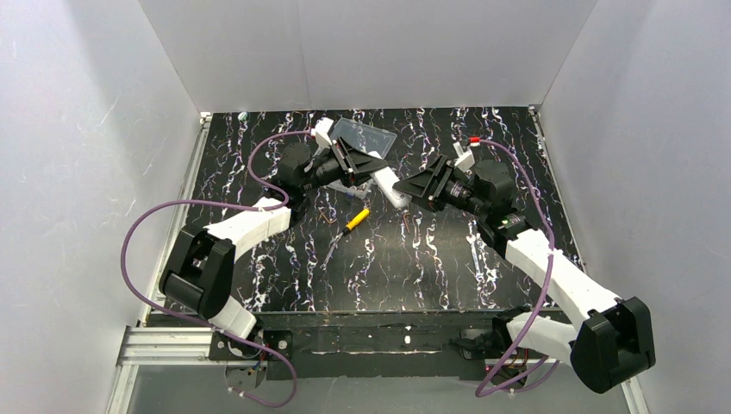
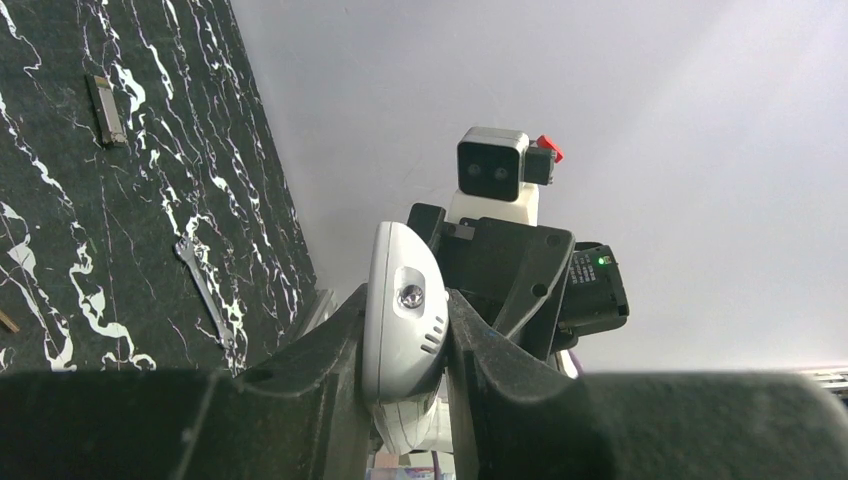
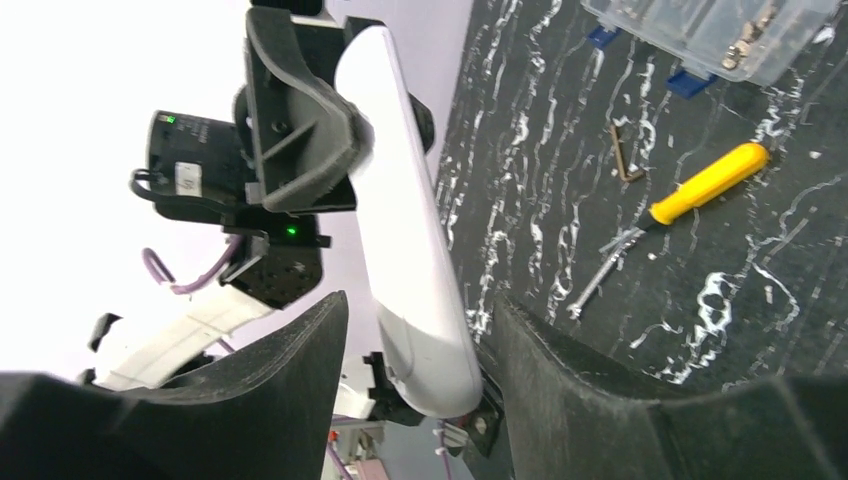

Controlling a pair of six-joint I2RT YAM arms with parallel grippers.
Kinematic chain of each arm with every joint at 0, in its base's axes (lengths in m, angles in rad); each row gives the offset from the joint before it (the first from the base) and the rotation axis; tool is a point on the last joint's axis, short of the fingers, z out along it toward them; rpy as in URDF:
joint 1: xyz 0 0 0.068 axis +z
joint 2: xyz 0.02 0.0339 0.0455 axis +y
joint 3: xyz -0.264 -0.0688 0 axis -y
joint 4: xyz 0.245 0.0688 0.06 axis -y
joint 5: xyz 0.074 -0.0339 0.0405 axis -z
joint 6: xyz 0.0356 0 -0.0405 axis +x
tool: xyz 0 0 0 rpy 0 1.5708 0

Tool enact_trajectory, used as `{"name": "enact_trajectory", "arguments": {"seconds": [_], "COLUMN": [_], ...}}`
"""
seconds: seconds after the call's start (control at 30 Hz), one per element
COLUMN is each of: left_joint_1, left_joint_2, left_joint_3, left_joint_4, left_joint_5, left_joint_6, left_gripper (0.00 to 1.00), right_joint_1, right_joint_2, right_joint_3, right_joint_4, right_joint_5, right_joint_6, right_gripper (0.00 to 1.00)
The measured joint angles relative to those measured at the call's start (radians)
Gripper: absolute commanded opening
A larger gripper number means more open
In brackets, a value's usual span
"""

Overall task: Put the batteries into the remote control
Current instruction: Load the battery cover into the remote control.

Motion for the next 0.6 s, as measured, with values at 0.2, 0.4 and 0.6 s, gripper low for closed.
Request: {"name": "enact_trajectory", "arguments": {"seconds": [0.2,0.4,0.6], "left_joint_1": [0.000,0.000,0.000], "left_joint_2": [-0.008,-0.023,-0.023], "left_joint_3": [0.000,0.000,0.000], "left_joint_4": [-0.001,-0.004,-0.003], "left_joint_5": [0.000,-0.003,-0.006], "left_joint_6": [-0.001,0.011,0.011], "left_gripper": [0.00,0.00,0.00], "right_joint_1": [-0.007,-0.011,-0.011], "right_joint_2": [0.007,0.026,0.032], "right_joint_3": [-0.019,-0.020,-0.021], "right_joint_4": [0.101,0.148,0.167], "right_joint_5": [-0.022,-0.055,-0.074], "right_joint_6": [0.069,0.100,0.113], "right_gripper": [0.58,0.63,0.56]}}
